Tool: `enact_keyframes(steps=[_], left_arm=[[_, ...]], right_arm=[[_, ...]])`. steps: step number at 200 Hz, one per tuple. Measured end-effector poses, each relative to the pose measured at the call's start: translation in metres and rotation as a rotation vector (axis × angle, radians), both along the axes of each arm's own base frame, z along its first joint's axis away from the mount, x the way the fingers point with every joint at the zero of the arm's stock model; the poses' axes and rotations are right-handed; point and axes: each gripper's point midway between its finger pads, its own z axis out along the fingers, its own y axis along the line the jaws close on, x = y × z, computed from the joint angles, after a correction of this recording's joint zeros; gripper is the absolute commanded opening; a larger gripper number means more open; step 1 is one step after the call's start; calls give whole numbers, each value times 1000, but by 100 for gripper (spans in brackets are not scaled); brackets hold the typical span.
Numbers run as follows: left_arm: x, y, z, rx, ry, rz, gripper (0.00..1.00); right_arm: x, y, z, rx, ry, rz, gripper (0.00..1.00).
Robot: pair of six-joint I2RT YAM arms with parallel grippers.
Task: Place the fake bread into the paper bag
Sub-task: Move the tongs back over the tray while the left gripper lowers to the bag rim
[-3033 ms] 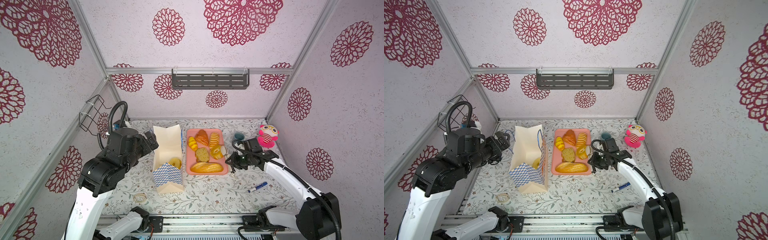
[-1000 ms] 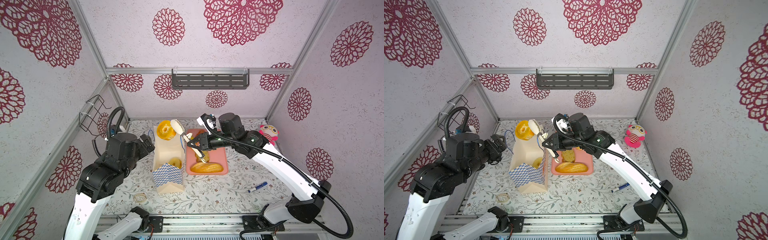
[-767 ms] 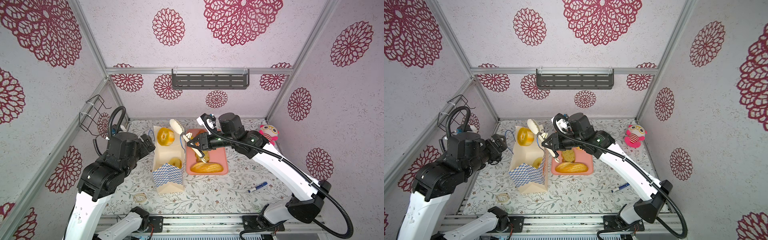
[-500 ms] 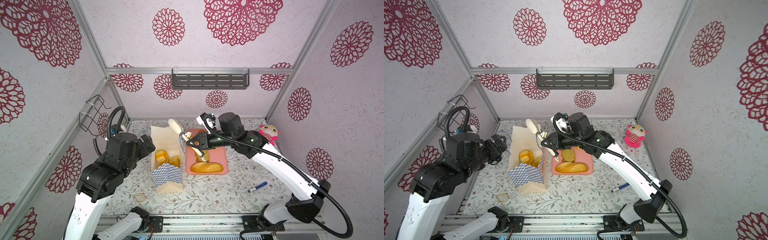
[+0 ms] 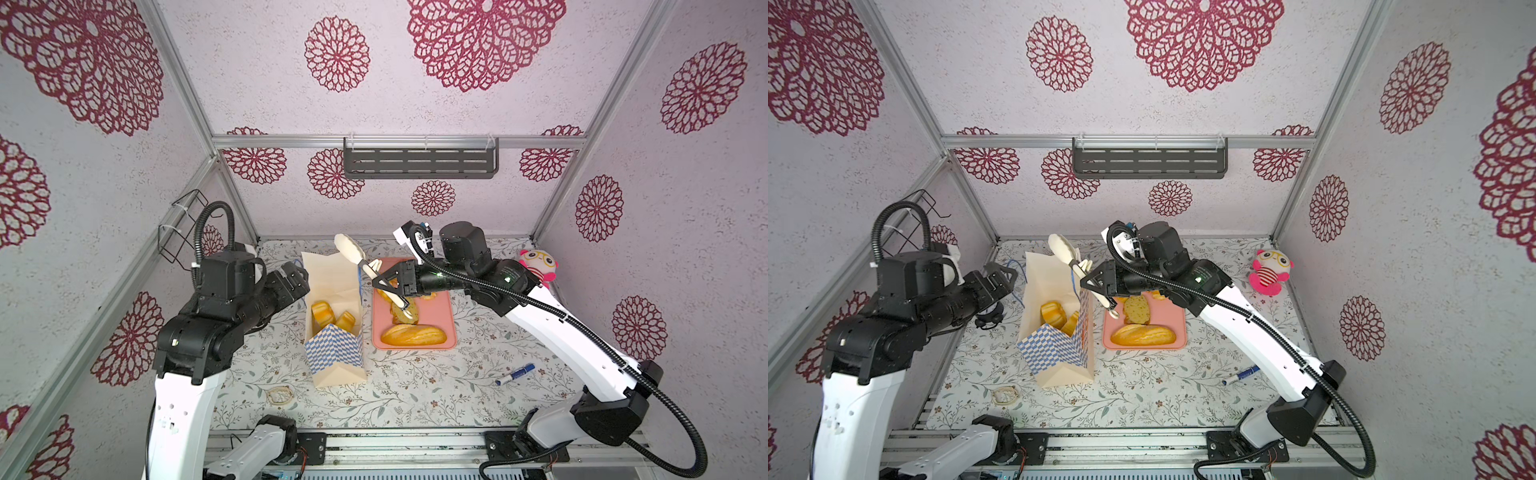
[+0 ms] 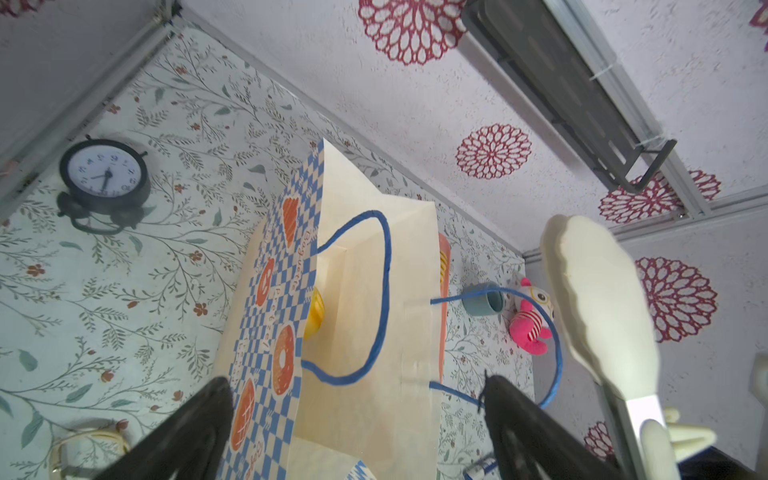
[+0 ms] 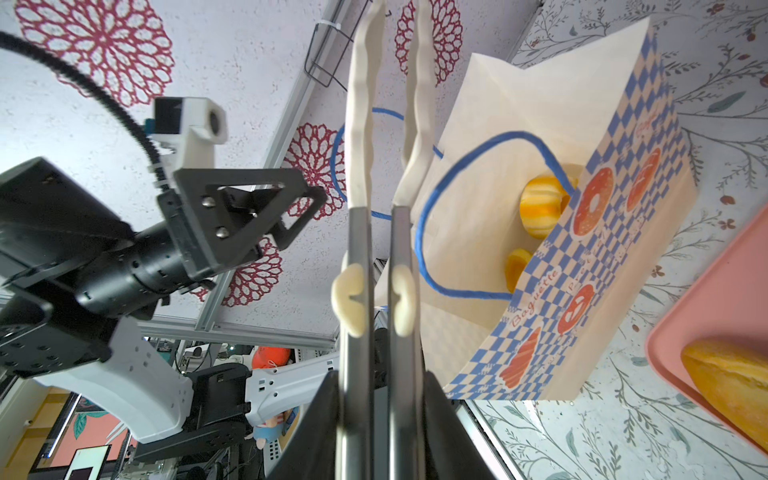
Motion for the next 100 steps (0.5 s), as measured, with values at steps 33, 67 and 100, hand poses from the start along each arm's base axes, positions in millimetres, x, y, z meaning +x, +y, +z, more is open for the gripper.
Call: enact_keyframes(steps=[33,67,100], left_arm=[[15,-10,-15,-18,67,-35,97],[22,-9,-8,-1,56,-33,49],[24,-7,-11,20,65,-28,5]], right_arm=[[-1,-1,14,25,-21,-1,30],[6,-7,13,21,-10,-30,28],[35,-46,-4,2,34,-162,28]])
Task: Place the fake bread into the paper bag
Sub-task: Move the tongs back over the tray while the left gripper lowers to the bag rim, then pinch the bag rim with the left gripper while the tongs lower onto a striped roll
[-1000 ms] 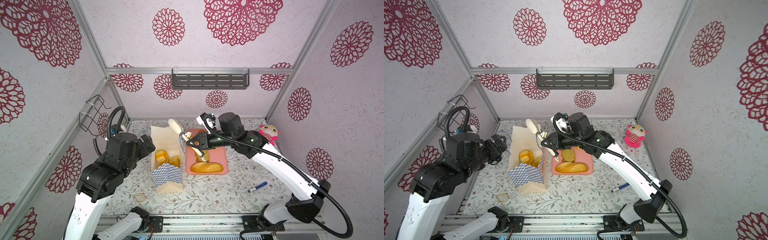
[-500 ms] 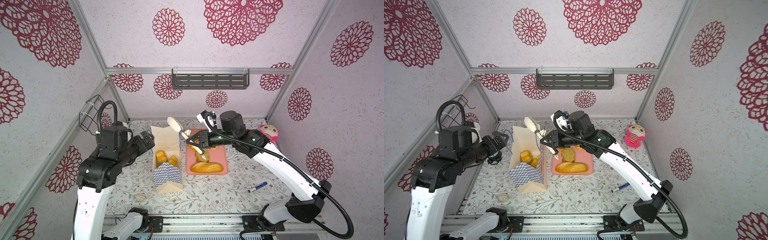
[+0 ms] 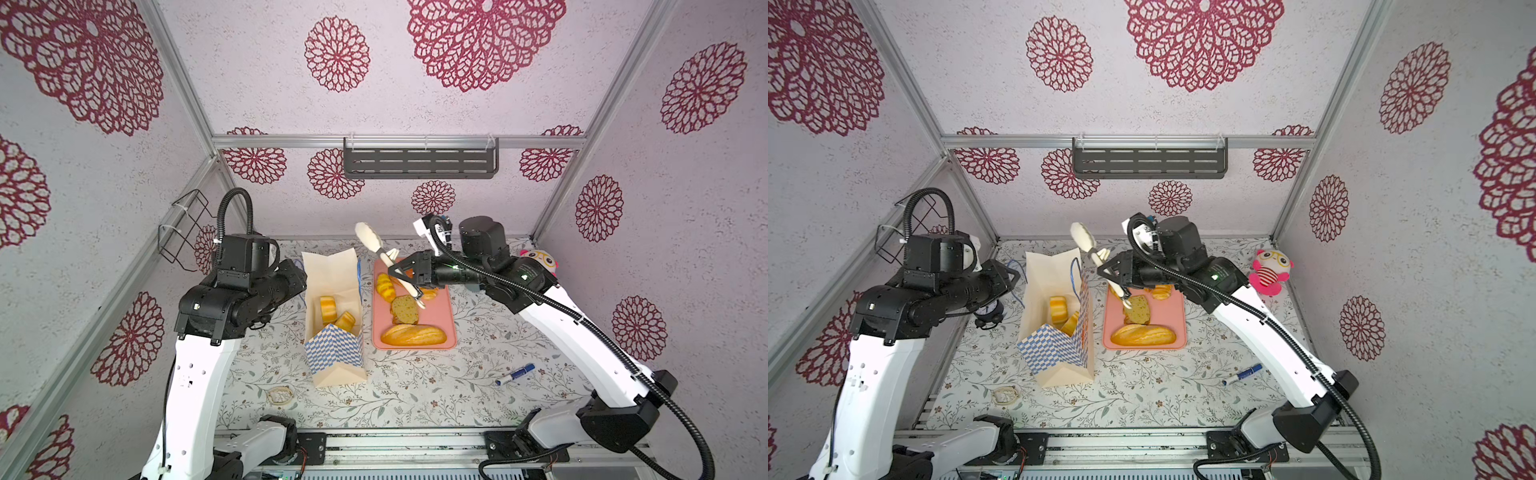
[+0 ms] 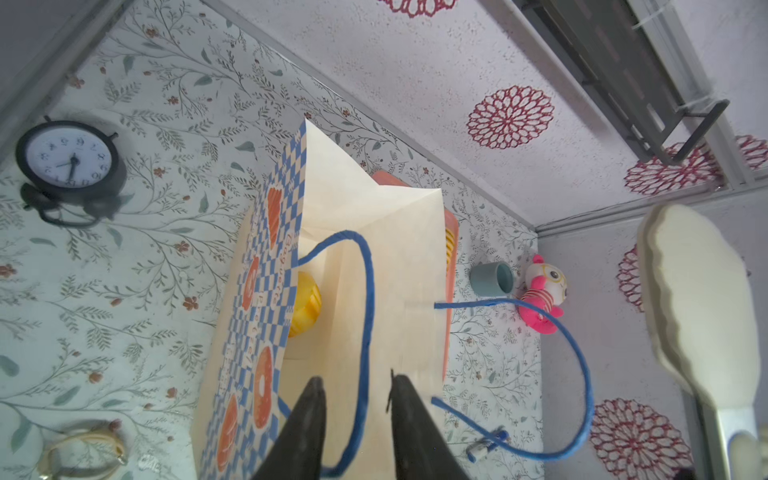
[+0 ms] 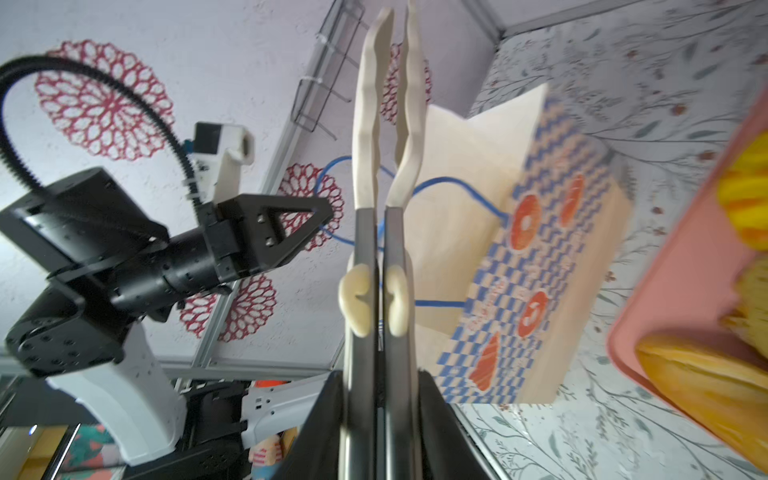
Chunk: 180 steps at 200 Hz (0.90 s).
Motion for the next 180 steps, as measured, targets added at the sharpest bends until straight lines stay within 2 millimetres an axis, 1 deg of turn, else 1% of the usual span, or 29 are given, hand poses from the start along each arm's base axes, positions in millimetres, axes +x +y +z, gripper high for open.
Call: enact_keyframes(steps=[5,20,25,29,34,43,45,48,53,66,87,99,123,141,163,180], left_arm=[[0,0,-1,4,1,-1,0],[-1,1,-2,5,3,0,0],[-1,1,-3,5,5,1,10],[-2,1,-4,5,6,1,21],[-2,1,-5,8,9,-2,37],[-2,0,-6,5,14,-3,69],[-2,0,-7,5,15,-1,74],[-2,0,-7,6,17,-3,79],[-2,0,-9,7,23,-2,85],[-4,1,-14,13,42,-4,92],[-7,2,-24,25,79,-6,93],[-9,2,-31,38,100,-11,91],[-12,0,-49,77,161,-25,84],[-15,-6,-68,108,219,-47,76],[-16,-10,-89,142,279,-60,66],[-18,-9,-98,158,304,-55,51]], right_arm=[[5,-8,-4,-3,8,-23,28],[19,-35,-16,-14,35,-106,28],[23,-44,-20,-19,42,-131,28],[26,-51,-23,-22,47,-150,28],[29,-57,-27,-28,53,-172,28],[33,-67,-34,-38,65,-200,28],[33,-69,-36,-41,69,-205,28],[34,-71,-39,-43,74,-210,28],[34,-73,-44,-49,83,-216,28],[33,-76,-58,-67,111,-221,28],[31,-77,-81,-96,155,-220,28],[30,-78,-92,-110,176,-220,28],[29,-79,-106,-129,199,-219,28],[28,-80,-115,-142,210,-218,28],[26,-81,-132,-164,237,-216,27],[24,-84,-146,-186,260,-215,28]])
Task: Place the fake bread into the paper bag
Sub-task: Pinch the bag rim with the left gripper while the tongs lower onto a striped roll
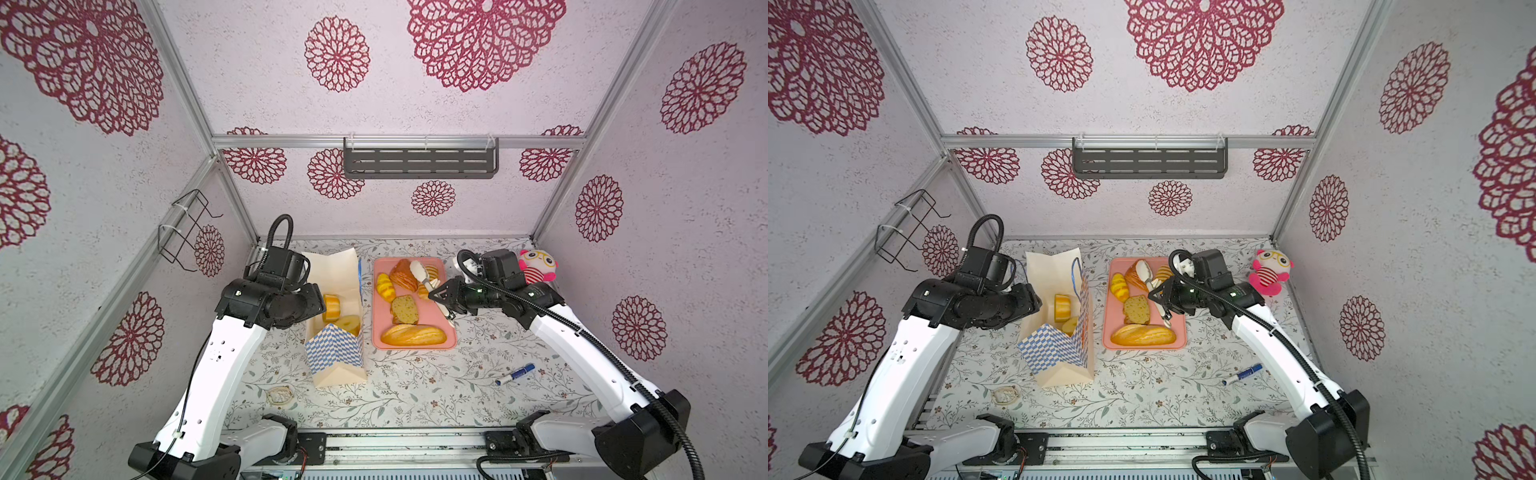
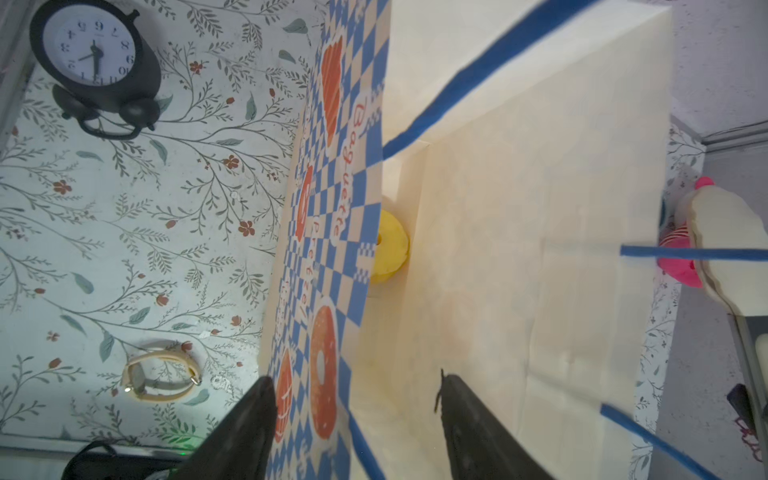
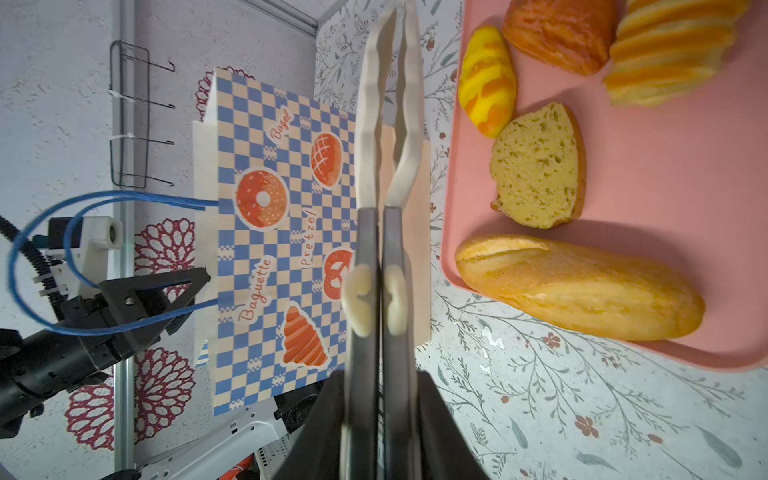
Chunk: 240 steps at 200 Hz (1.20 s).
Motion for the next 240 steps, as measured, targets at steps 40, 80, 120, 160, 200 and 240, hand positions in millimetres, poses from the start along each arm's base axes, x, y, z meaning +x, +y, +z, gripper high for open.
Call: enact_keyframes(steps=[40,80,120,160,200,240], left_arm=[[0,4,-2,18,-1,17,11],[0,4,2,17,-20,19,0],[1,-2,4,11,-31,3,0],[9,-9,10,11,-48,-12,0],[14,-11,11,10,-56,-16,0],[14,-10,12,15,-58,-13,0]], right_arm=[[-4,-9,-23,-61,41,-4,29],[1,-21,-53,-160,96,-22,34],[11,-30,-86,-231,159,-39,39],[26,-38,-109,-269,203,-63,37],[40,-45,-115,-279,208,-82,38],[57,-54,-99,-291,151,-106,43]])
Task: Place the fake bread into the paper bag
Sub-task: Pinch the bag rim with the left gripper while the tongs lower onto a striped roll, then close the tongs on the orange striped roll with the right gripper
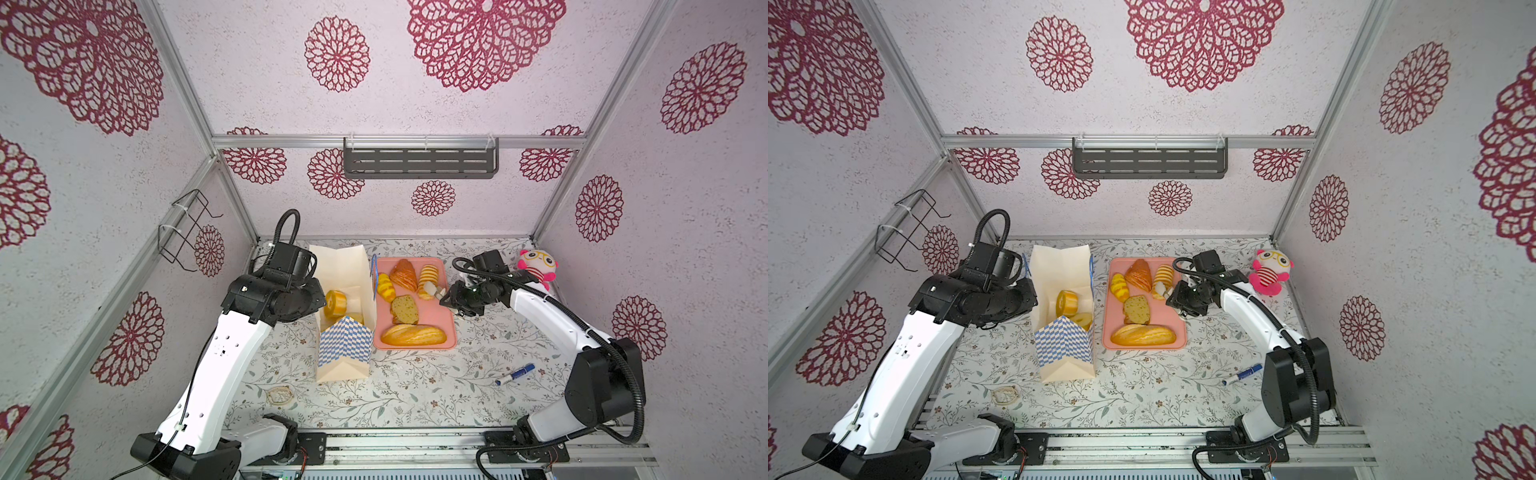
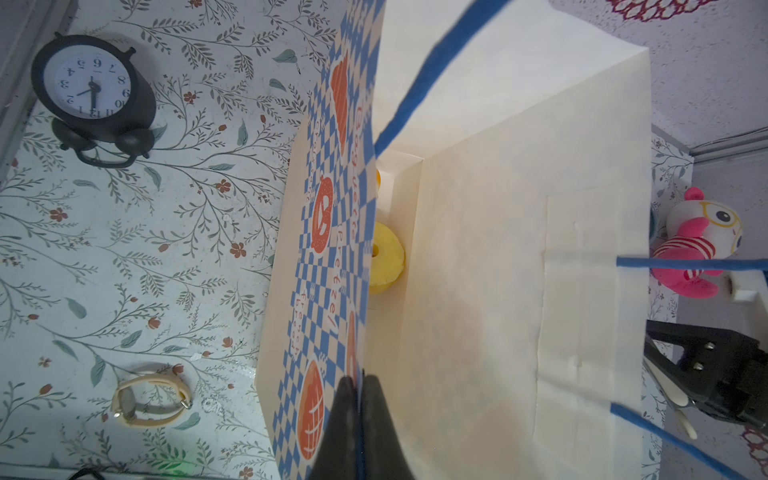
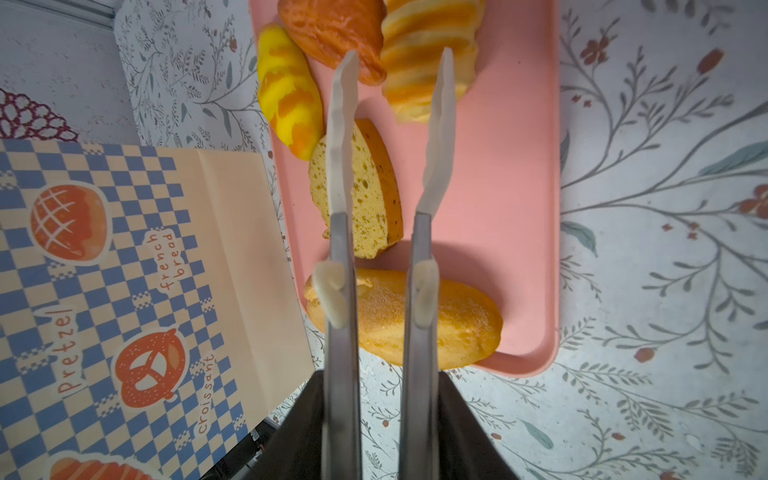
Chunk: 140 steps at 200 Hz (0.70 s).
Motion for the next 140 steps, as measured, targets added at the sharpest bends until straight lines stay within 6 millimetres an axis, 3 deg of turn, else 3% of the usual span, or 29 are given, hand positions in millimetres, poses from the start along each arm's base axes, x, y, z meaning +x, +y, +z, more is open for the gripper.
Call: enact_keyframes(steps=[37,110,140], left_arm=[[1,1,0,6,0,3,0],[4,0,2,9,-5,3,0],[4,0,2,9,-5,4,0]], right_arm=[[13,-4,-1,-38,-7,5,46],[25,-5,-38,-110,71,42,49],[29,-4,-44,-118,79,55,48]])
